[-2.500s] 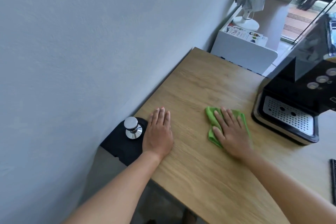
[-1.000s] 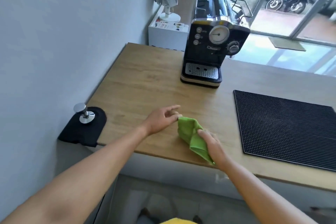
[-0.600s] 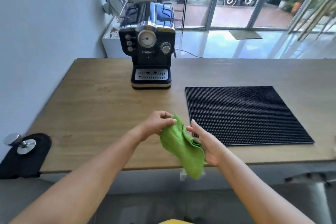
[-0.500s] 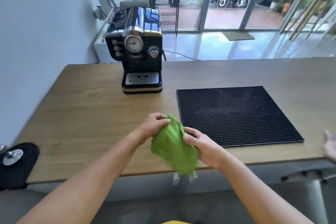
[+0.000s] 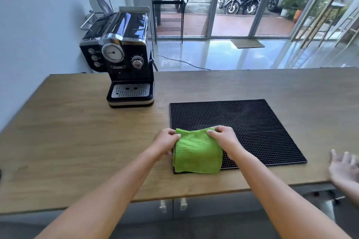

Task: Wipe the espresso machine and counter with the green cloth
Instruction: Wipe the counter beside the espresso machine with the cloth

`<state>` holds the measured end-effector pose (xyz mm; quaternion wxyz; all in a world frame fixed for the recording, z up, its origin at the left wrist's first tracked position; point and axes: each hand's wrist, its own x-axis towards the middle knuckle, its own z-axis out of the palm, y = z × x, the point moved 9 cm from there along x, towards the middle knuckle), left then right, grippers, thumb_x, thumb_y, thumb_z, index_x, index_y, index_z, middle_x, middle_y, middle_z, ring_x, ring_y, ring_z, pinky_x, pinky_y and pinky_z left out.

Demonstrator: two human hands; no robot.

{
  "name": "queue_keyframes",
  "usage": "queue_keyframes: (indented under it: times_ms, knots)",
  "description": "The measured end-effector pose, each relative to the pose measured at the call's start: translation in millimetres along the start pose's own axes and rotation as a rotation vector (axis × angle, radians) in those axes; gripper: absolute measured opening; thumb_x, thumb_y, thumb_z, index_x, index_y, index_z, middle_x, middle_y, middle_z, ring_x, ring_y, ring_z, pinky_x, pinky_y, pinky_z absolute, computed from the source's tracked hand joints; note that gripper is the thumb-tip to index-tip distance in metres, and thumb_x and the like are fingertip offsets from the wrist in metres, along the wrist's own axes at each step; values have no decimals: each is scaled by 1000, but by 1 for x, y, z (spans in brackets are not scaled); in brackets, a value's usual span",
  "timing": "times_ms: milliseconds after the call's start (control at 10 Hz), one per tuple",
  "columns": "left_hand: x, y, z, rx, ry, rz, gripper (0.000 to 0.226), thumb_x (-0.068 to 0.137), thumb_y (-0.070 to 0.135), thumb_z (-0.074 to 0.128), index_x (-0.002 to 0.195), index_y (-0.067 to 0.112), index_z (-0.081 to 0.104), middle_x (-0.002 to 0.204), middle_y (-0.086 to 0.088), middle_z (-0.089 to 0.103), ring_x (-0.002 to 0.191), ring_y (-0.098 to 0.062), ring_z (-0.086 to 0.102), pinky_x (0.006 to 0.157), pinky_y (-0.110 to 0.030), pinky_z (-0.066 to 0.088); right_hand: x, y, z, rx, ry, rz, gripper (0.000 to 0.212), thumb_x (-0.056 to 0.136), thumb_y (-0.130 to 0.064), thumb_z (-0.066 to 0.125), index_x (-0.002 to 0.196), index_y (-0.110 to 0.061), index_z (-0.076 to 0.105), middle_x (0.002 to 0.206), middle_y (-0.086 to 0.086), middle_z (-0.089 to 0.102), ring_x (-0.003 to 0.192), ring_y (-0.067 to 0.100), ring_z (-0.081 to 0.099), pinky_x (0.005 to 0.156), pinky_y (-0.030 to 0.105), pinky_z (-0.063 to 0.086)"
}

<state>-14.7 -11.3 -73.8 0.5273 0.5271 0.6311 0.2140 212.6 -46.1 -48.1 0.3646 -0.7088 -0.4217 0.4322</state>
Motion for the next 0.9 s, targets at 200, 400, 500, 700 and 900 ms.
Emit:
queue_keyframes:
  times_ms: [200, 400, 500, 700, 900]
  knots:
    - [17, 19, -16, 478, 250, 88, 18, 84, 42, 58, 98, 32, 63, 101, 8, 69, 92, -19, 67, 76, -30, 54, 38, -6, 8, -318, 97, -127, 24, 90, -28, 66, 112, -18, 69, 106, 1, 69, 97, 18, 64, 80, 30, 51]
    - [19, 30, -9, 626, 337, 308, 42, 89, 32, 59, 128, 32, 45, 121, 3, 57, 103, -20, 60, 76, -33, 50, 29, -18, 31, -892, 291, -483, 52, 84, -24, 69, 134, -23, 54, 129, 7, 53, 117, 28, 50, 95, 42, 39]
    - [17, 32, -3, 727, 342, 390, 32, 92, 33, 54, 123, 36, 46, 116, 2, 55, 105, -19, 54, 75, -33, 49, 24, -12, 48, -954, 250, -592, 39, 89, -20, 59, 128, -25, 58, 133, 1, 56, 123, 21, 50, 94, 40, 32]
    - [23, 31, -9, 791, 264, 393, 39, 91, 34, 53, 130, 37, 47, 120, -1, 51, 112, -20, 50, 84, -34, 49, 23, -13, 59, -994, 183, -455, 41, 96, -19, 45, 134, -28, 53, 147, -4, 46, 141, 12, 33, 105, 38, 16]
    - [11, 16, -69, 793, 371, 405, 52, 89, 38, 54, 138, 30, 40, 129, -1, 51, 118, -20, 51, 97, -35, 45, 1, -50, 110, -909, 154, -492, 48, 97, -30, 44, 144, -22, 42, 157, 0, 32, 149, 15, 17, 114, 40, 13]
